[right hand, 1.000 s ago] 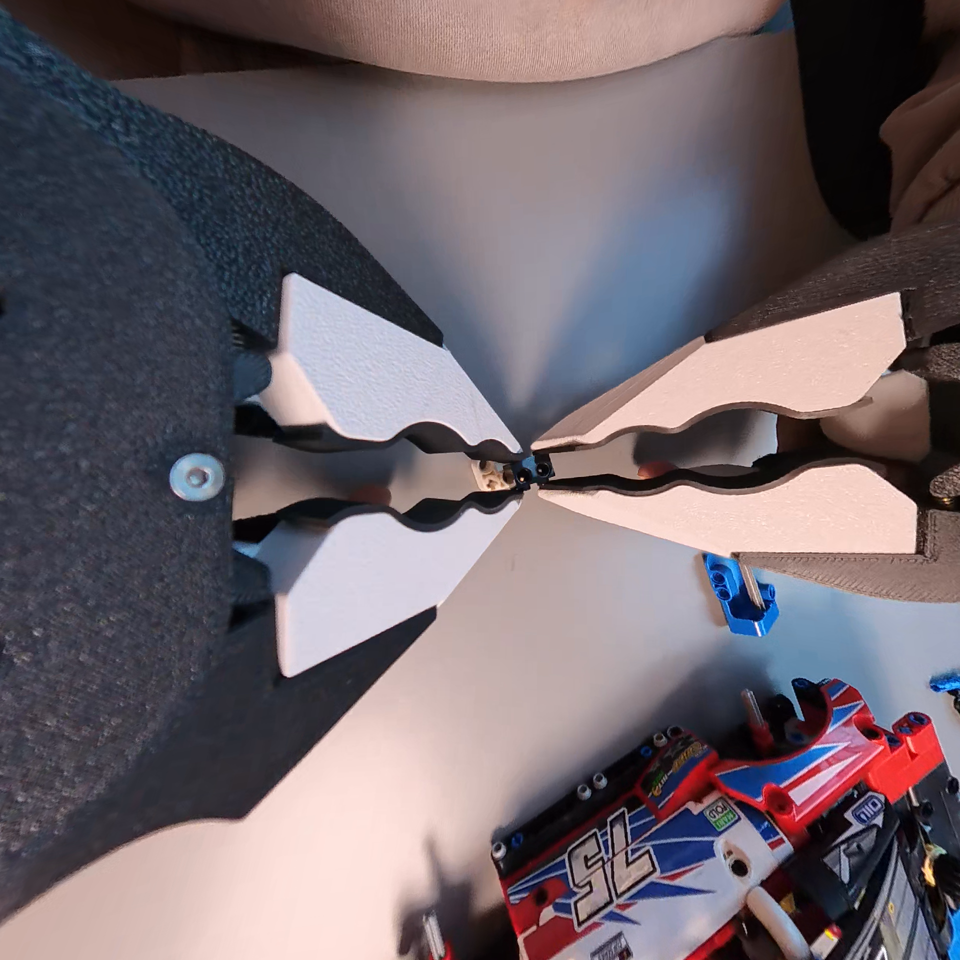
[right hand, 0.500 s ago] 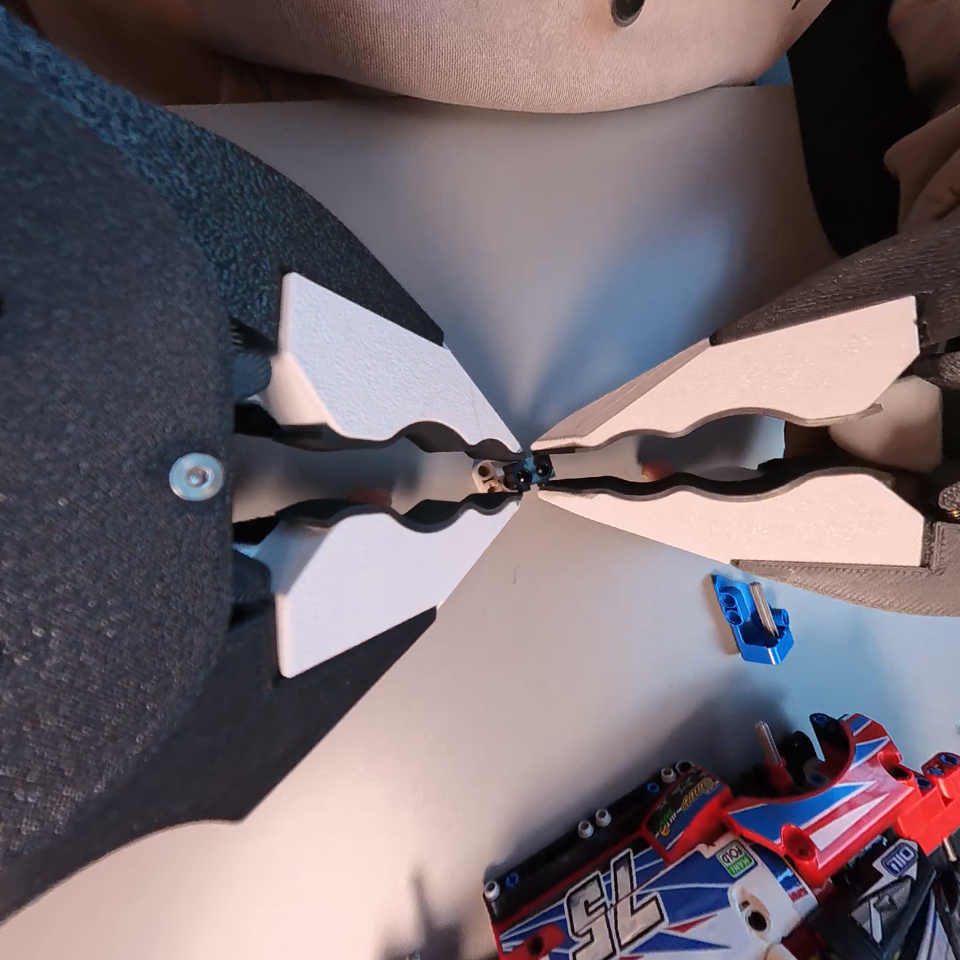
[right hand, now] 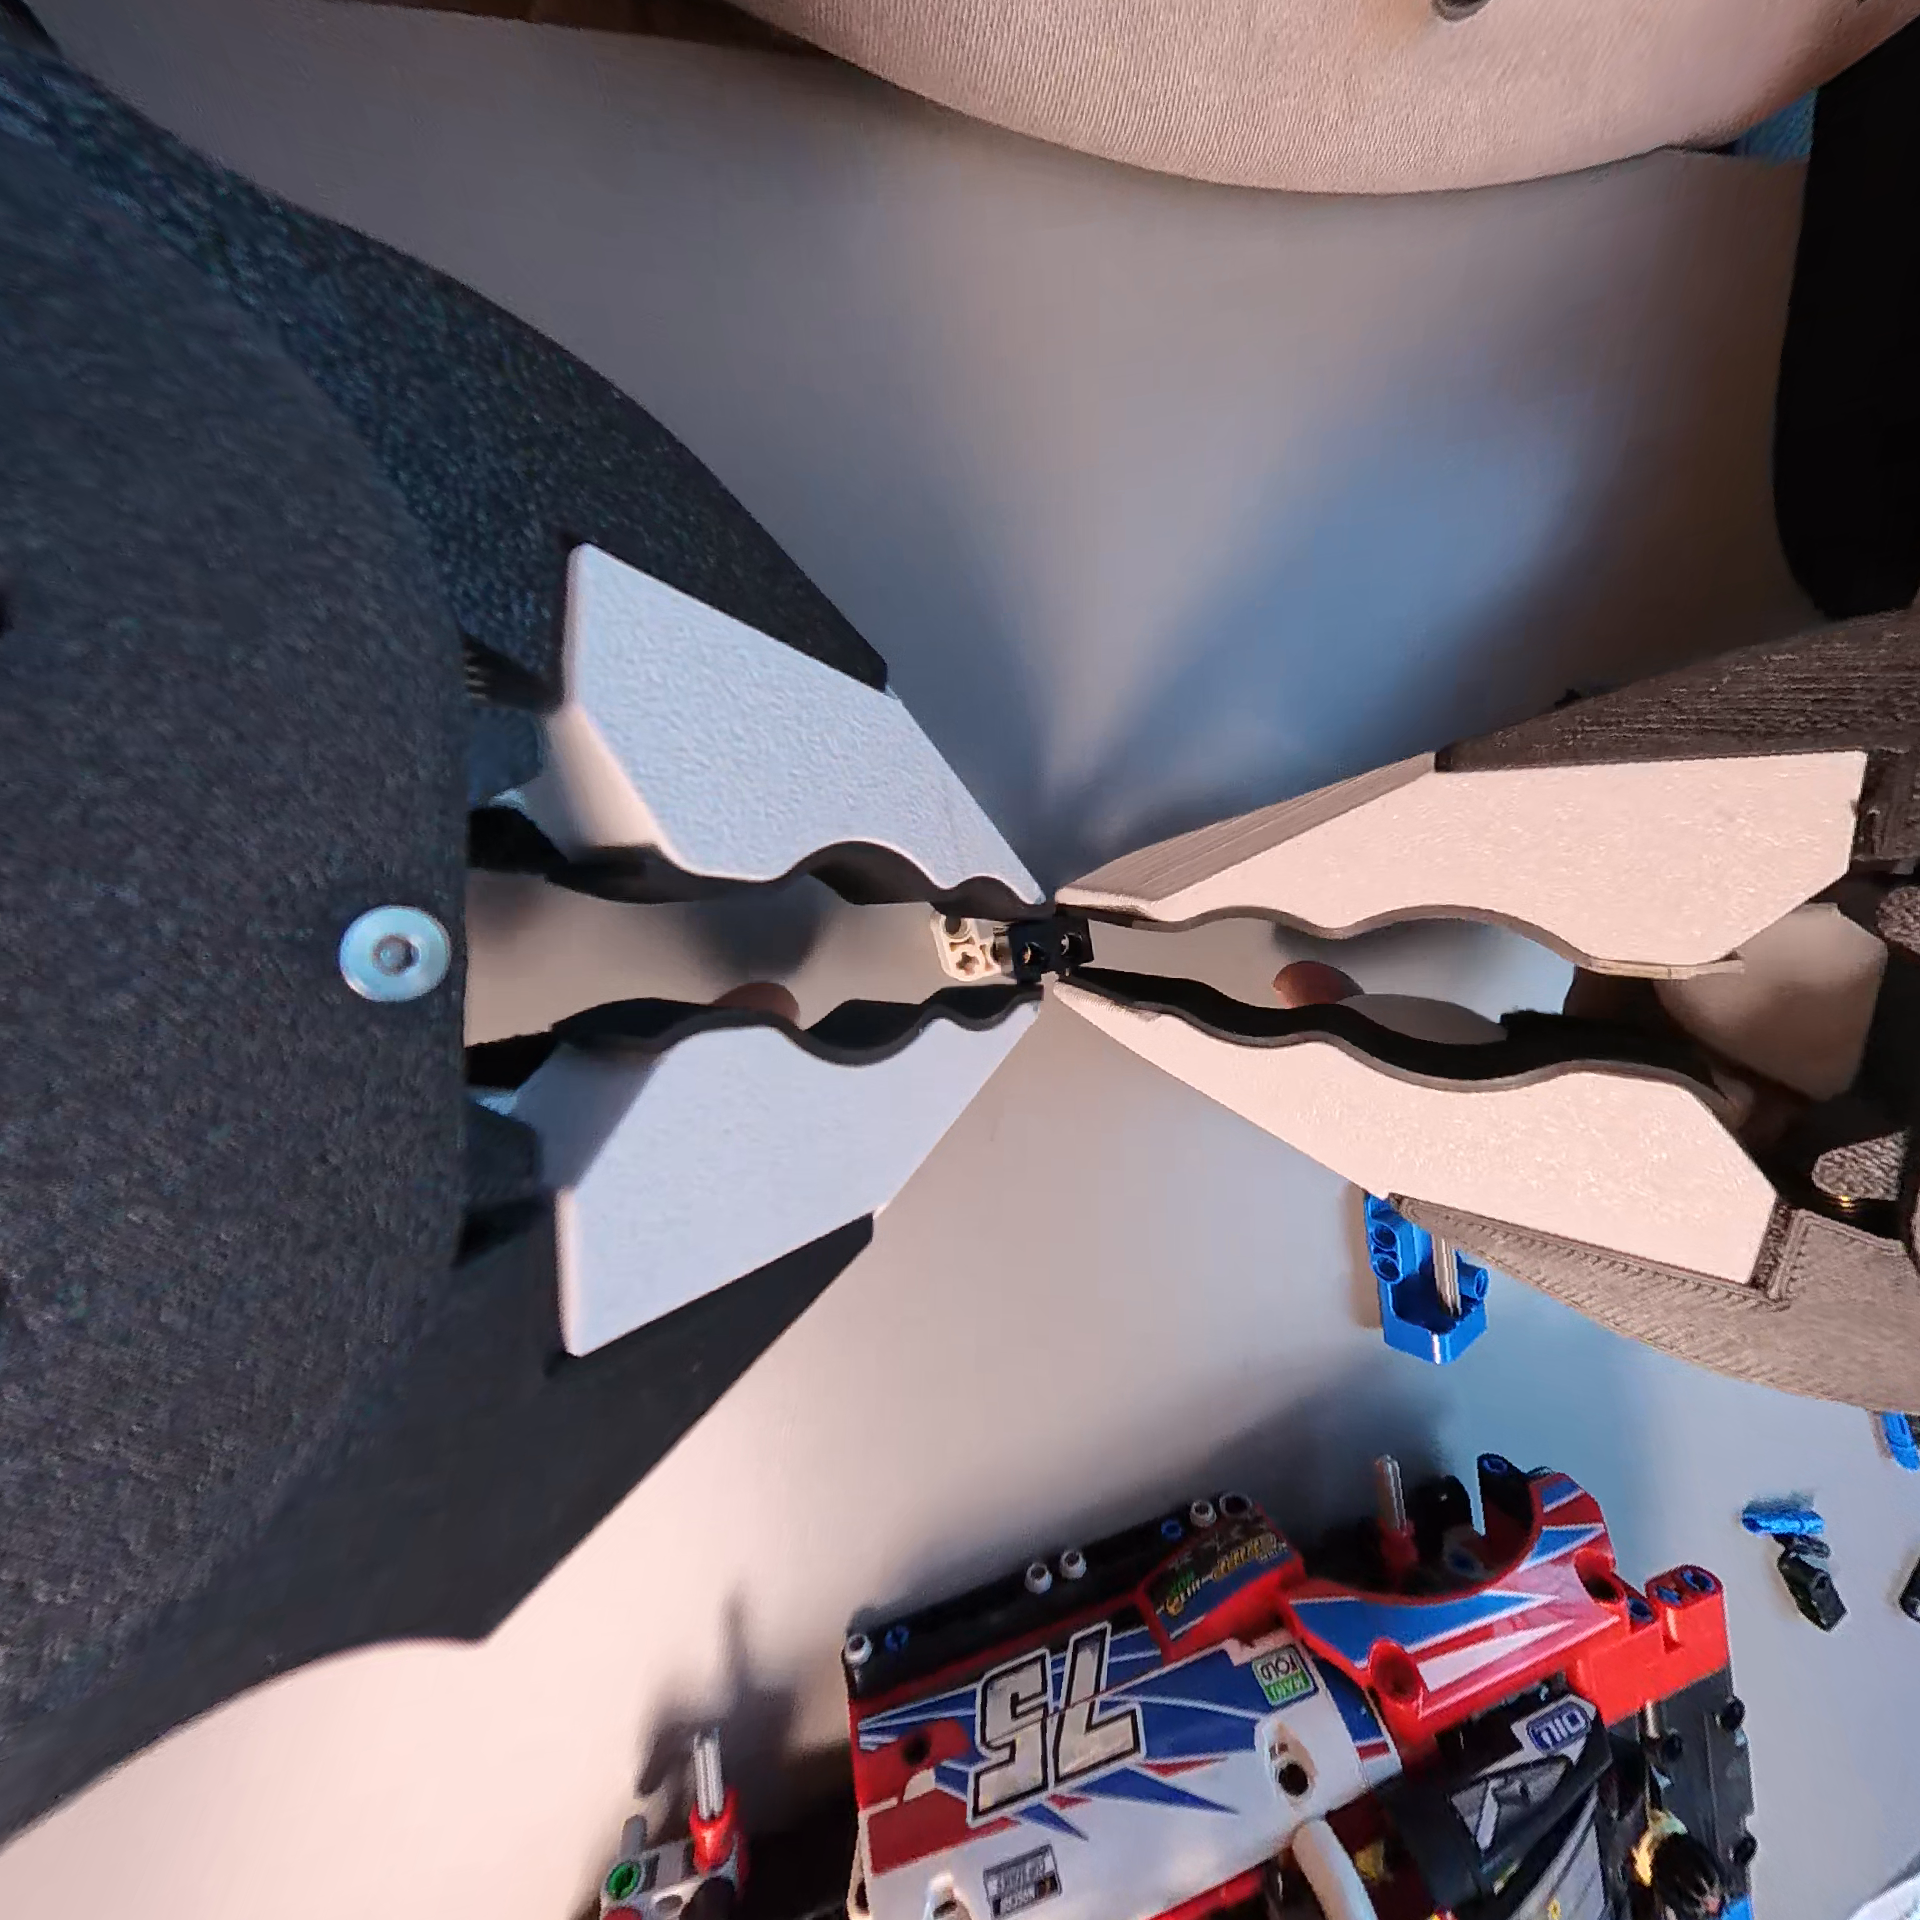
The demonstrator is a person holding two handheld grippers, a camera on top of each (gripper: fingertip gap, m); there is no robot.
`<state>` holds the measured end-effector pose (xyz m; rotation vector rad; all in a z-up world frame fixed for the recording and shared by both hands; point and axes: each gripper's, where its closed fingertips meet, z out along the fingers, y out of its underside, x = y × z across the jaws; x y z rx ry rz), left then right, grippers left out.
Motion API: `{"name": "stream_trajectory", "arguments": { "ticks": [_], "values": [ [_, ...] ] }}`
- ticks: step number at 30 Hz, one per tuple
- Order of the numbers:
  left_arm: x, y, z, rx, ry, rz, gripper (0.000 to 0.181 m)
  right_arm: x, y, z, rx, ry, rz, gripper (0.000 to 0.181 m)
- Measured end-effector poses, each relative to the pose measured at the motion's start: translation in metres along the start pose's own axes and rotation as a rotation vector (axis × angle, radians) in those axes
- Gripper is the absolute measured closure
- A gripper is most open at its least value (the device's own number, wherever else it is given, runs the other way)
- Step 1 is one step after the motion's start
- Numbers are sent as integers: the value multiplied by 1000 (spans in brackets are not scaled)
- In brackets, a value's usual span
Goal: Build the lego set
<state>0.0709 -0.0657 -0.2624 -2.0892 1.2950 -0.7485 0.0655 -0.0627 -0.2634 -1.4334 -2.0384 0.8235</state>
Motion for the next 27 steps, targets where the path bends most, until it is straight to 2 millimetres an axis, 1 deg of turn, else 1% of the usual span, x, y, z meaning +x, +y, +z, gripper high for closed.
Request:
{"name": "stream_trajectory", "arguments": {
  "ticks": [8,13,15,18,21,26,27],
  "values": [
    [0,-1,1,45,-11,-37,172,0,2,0,8,-52,23,172],
    [0,-1,1,72,-86,-60,172,0,2,0,30,-96,31,172],
    [0,-1,1,74,-87,-65,172,-1,3,1,28,-101,32,172],
    [0,-1,2,66,-91,-30,171,-1,3,0,17,-82,7,173],
    [2,-1,3,87,-80,-30,171,-3,3,-1,24,-97,10,173],
    [3,-1,4,84,-145,51,171,-2,4,-1,17,-55,-20,172],
    [5,0,7,77,-135,62,173,-8,7,0,-9,-73,-37,173]
  ]
}}
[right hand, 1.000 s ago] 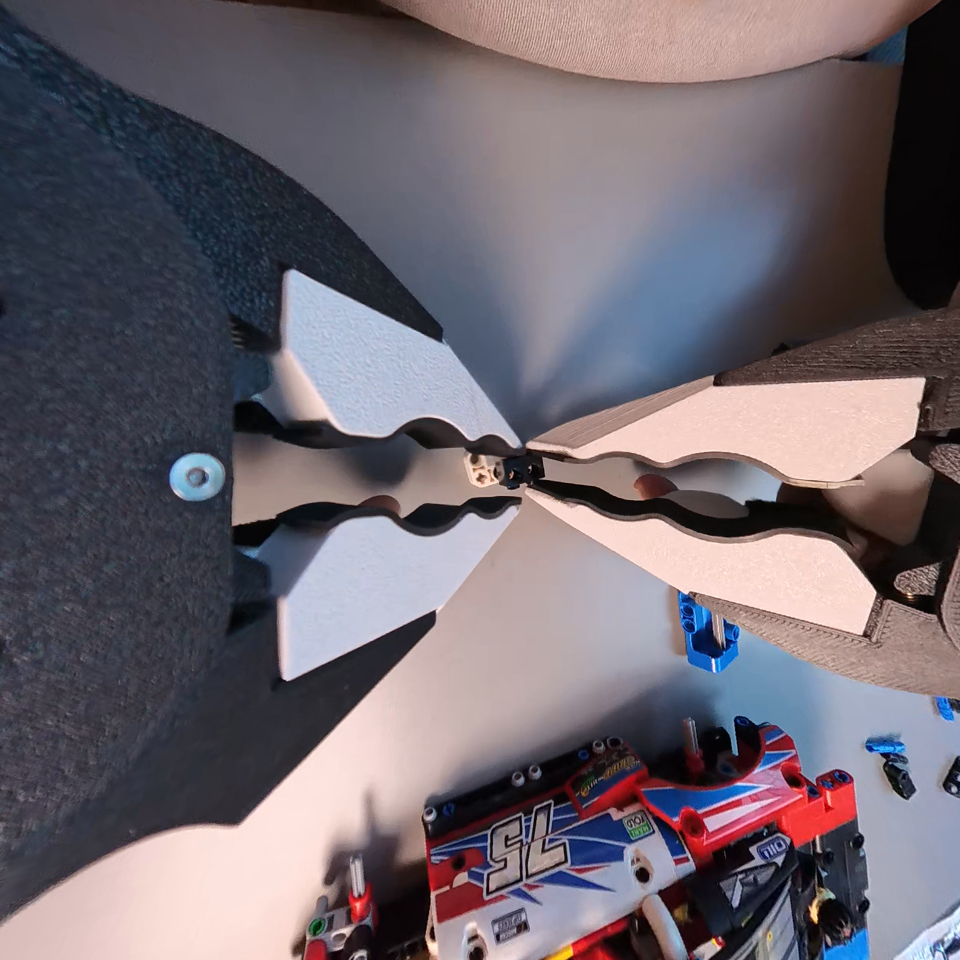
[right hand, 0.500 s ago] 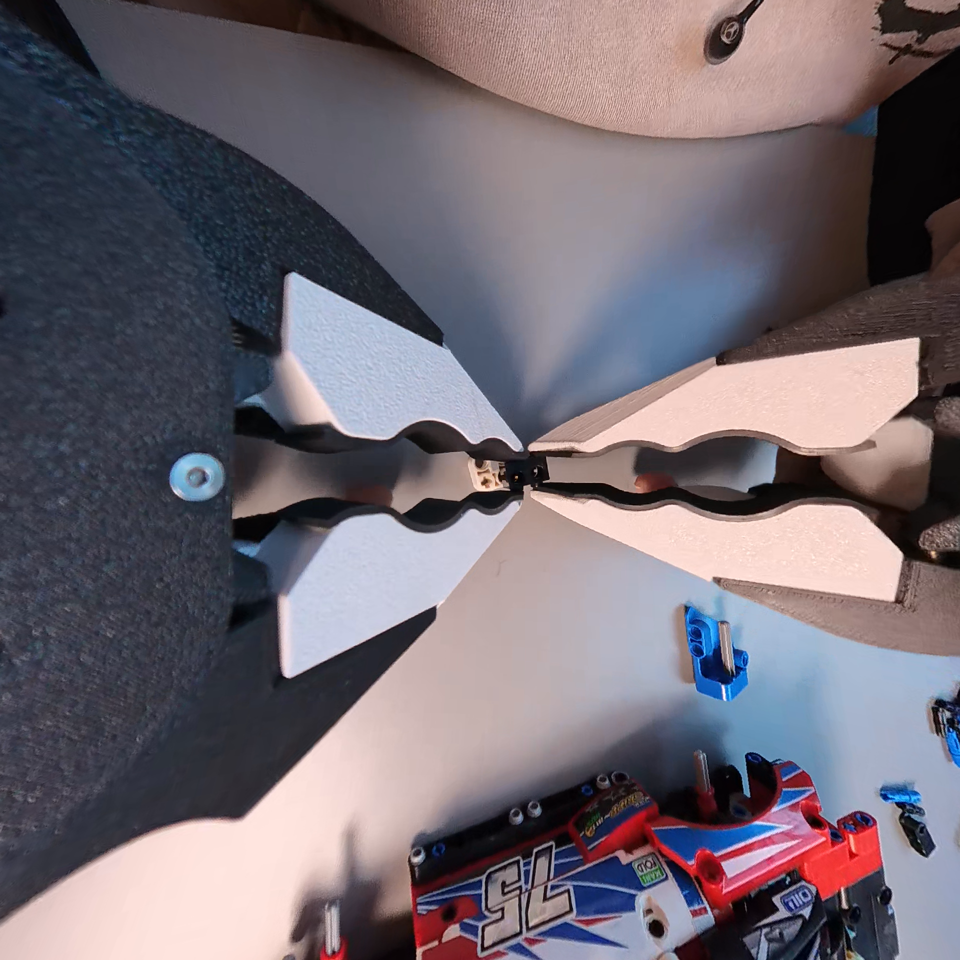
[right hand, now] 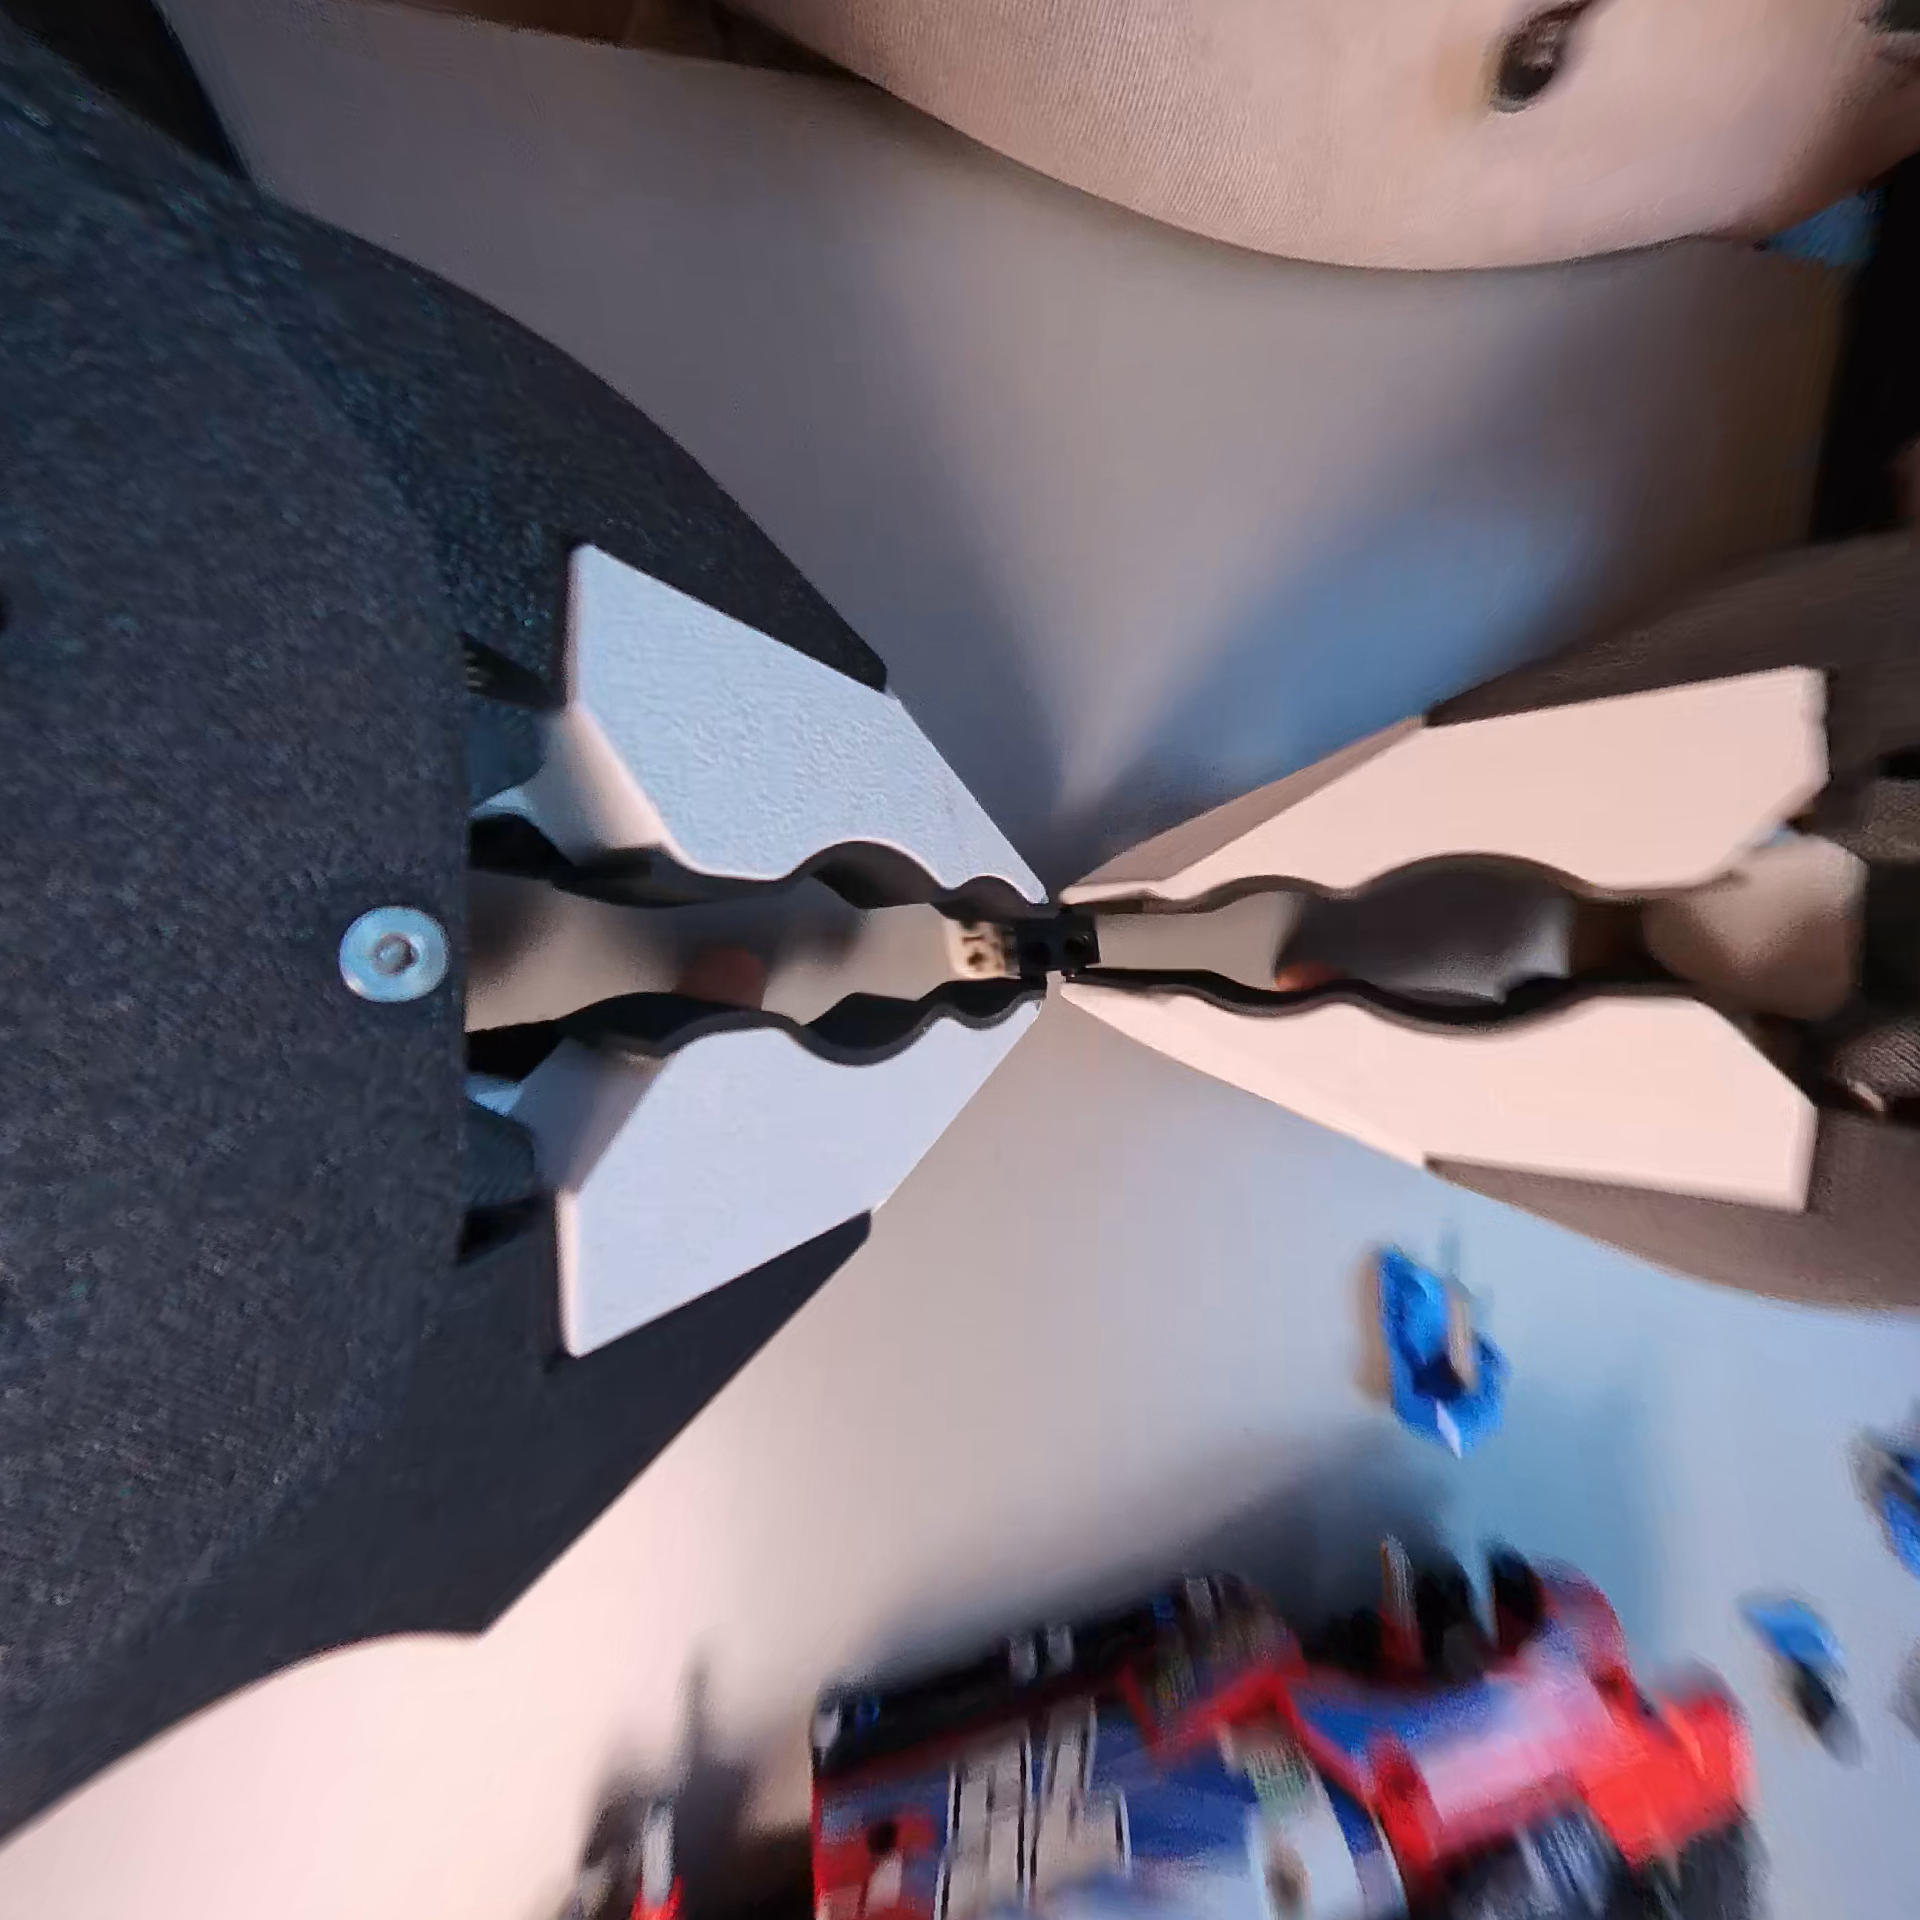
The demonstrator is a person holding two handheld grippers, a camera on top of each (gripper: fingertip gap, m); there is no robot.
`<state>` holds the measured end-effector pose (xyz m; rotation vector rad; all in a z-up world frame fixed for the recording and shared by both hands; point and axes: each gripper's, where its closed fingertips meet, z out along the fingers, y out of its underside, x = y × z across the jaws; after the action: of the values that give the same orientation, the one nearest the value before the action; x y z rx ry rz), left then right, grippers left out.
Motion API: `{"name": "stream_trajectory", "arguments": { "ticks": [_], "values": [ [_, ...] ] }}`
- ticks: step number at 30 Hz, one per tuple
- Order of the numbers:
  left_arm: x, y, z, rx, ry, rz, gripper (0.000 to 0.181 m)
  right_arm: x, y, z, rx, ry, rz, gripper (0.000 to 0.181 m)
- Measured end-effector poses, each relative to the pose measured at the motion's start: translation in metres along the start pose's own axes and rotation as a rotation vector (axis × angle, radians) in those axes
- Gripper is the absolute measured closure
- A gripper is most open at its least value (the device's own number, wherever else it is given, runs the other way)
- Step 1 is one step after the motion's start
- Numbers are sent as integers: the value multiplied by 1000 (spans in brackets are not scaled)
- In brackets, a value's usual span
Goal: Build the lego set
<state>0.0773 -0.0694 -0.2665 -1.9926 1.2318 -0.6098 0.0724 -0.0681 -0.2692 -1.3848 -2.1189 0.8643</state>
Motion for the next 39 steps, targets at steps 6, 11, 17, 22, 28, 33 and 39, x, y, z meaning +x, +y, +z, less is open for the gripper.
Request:
{"name": "stream_trajectory", "arguments": {
  "ticks": [6,11,17,22,28,33,39],
  "values": [
    [-3,3,2,-18,-17,-9,172,4,1,2,-12,14,11,172],
    [-2,3,1,-30,12,-24,172,4,1,2,-25,-13,51,172],
    [-2,1,-1,-1,-47,72,172,3,2,-4,-14,15,66,161],
    [-18,-25,-25,141,-326,395,171,8,-11,-18,131,13,279,137],
    [-23,-46,-45,175,-604,747,172,23,-50,-36,419,-21,474,149],
    [-26,-51,-56,187,-701,817,172,30,-61,-37,469,68,314,166],
    [-19,-65,-78,544,-129,88,145,20,-75,-44,562,133,62,167]
  ]
}}
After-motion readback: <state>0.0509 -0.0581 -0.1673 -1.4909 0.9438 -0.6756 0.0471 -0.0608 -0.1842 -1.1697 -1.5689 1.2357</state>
